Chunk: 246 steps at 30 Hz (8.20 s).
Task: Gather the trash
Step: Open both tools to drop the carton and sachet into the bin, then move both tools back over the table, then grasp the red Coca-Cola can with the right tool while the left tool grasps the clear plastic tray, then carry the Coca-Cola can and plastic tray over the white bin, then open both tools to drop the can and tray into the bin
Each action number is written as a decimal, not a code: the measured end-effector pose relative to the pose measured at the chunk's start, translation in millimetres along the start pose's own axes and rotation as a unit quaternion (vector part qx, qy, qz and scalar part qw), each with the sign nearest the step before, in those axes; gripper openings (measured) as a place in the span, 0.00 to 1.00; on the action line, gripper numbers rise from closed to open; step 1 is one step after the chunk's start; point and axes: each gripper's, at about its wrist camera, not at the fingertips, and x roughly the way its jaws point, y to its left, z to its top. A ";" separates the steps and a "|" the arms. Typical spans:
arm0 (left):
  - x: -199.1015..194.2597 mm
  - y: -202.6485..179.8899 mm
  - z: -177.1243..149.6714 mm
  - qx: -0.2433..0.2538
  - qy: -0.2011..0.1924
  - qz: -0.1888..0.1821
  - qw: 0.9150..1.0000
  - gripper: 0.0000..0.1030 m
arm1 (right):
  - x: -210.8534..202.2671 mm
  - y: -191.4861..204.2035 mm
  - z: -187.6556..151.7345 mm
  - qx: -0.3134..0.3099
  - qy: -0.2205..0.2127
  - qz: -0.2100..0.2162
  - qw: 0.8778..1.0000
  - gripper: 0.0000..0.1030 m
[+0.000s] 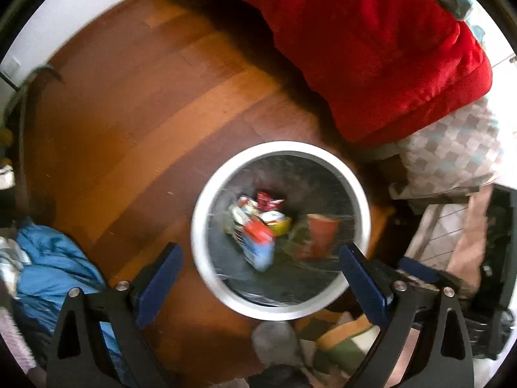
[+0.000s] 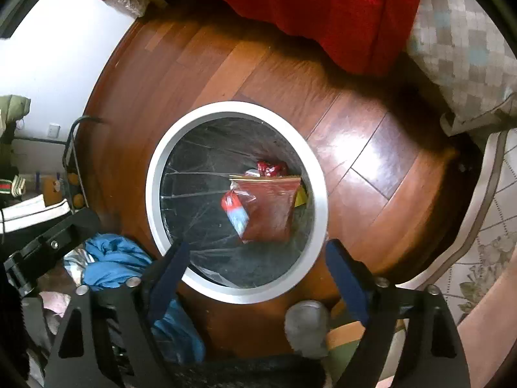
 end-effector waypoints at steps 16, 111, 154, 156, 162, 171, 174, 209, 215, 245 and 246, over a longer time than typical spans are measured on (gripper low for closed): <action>-53.5 -10.9 -48.8 0.041 -0.060 0.068 0.995 0.96 | -69.8 9.0 -58.5 -0.043 -0.053 -0.092 0.993 1.00; -49.4 -697.1 -311.3 0.548 -0.082 -0.068 0.830 0.12 | -378.8 -649.7 -357.4 0.353 -0.180 -0.178 0.901 0.85; -197.7 -239.1 -160.9 0.240 -0.113 -0.168 0.949 0.26 | -345.2 -156.8 -285.2 0.200 -0.284 -0.049 0.937 0.85; -173.5 -265.7 -171.9 0.254 -0.079 -0.188 0.945 0.53 | -331.6 -192.2 -302.8 0.242 -0.271 -0.065 0.930 0.85; -95.3 -365.9 -218.8 0.318 0.021 -0.193 0.928 0.57 | -295.5 -291.5 -368.0 0.352 -0.228 -0.113 0.901 0.85; -31.2 -439.2 -264.1 0.383 0.048 -0.110 0.916 0.58 | -280.6 -363.4 -422.5 0.415 -0.213 -0.128 0.875 0.85; -29.8 -444.3 -270.1 0.395 0.027 -0.084 0.915 0.53 | -280.7 -368.8 -425.5 0.415 -0.215 -0.127 0.875 0.85; -243.7 -195.3 -111.2 0.226 -0.217 -0.097 0.945 0.23 | -334.4 -87.7 -223.7 0.113 -0.274 -0.043 0.954 0.84; -176.8 -112.9 -62.1 0.141 -0.142 -0.098 0.975 0.23 | -240.7 -17.0 -139.9 0.057 -0.193 -0.028 0.979 0.84; -47.1 10.1 -51.4 0.001 -0.038 0.030 0.999 0.96 | -55.5 4.7 -48.2 -0.006 -0.053 -0.105 0.993 1.00; -51.9 10.5 -54.0 0.002 -0.039 0.029 0.999 0.96 | -62.6 6.2 -55.9 -0.010 -0.056 -0.105 0.993 1.00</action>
